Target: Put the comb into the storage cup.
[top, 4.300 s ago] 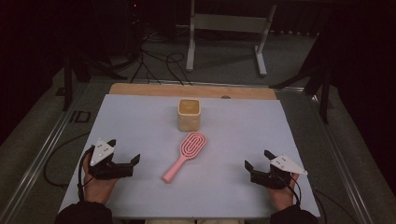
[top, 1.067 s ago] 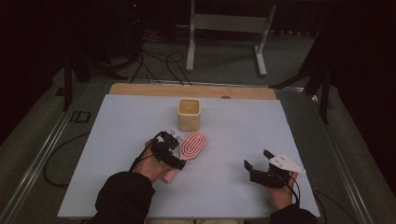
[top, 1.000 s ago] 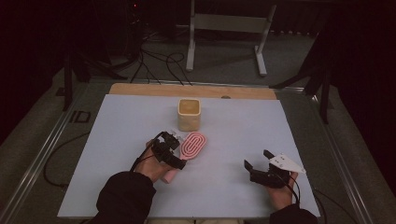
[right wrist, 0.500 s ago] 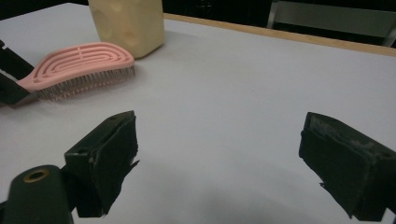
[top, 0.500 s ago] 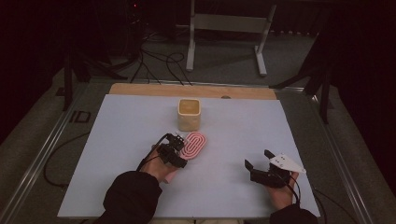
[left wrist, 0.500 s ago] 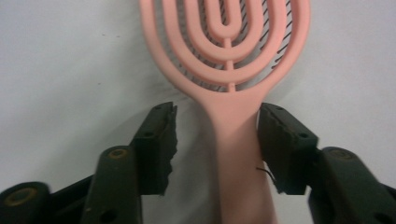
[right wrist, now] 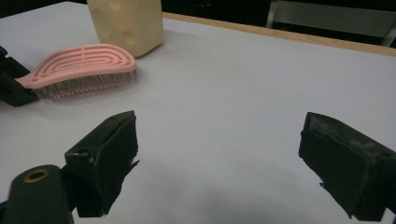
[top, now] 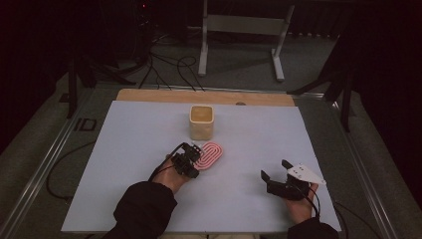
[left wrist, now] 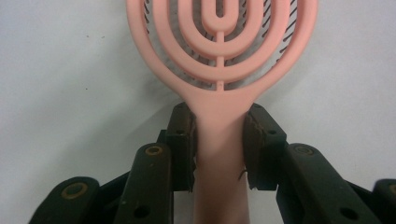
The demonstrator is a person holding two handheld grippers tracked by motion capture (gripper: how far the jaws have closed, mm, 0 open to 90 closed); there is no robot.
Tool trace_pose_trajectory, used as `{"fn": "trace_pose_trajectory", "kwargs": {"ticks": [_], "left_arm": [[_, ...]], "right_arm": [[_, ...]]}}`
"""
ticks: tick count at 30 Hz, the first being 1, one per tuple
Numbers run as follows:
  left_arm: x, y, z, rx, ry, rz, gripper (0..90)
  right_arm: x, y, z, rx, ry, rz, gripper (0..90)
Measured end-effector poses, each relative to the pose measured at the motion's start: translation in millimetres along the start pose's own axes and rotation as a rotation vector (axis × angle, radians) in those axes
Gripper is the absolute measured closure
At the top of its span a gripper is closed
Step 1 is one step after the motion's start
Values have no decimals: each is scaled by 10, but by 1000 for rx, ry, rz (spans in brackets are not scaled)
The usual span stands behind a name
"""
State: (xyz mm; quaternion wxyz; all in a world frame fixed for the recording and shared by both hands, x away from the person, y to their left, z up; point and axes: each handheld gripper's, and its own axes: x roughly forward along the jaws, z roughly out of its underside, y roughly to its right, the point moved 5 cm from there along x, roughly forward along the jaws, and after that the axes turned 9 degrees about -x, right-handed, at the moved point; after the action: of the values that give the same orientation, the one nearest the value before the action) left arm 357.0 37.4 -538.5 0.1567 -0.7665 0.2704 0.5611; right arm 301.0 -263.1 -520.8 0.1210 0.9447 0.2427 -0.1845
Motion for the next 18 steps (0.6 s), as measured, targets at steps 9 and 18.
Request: {"fn": "trace_pose_trajectory", "kwargs": {"ticks": [9,18], "left_arm": [[-13,-17,17,15,-2,-14,695],[-17,-23,18,18,5,-16,698]], "right_arm": [[2,2,4,3,-1,-1,115],[3,4,6,2,-3,-2,115]]}}
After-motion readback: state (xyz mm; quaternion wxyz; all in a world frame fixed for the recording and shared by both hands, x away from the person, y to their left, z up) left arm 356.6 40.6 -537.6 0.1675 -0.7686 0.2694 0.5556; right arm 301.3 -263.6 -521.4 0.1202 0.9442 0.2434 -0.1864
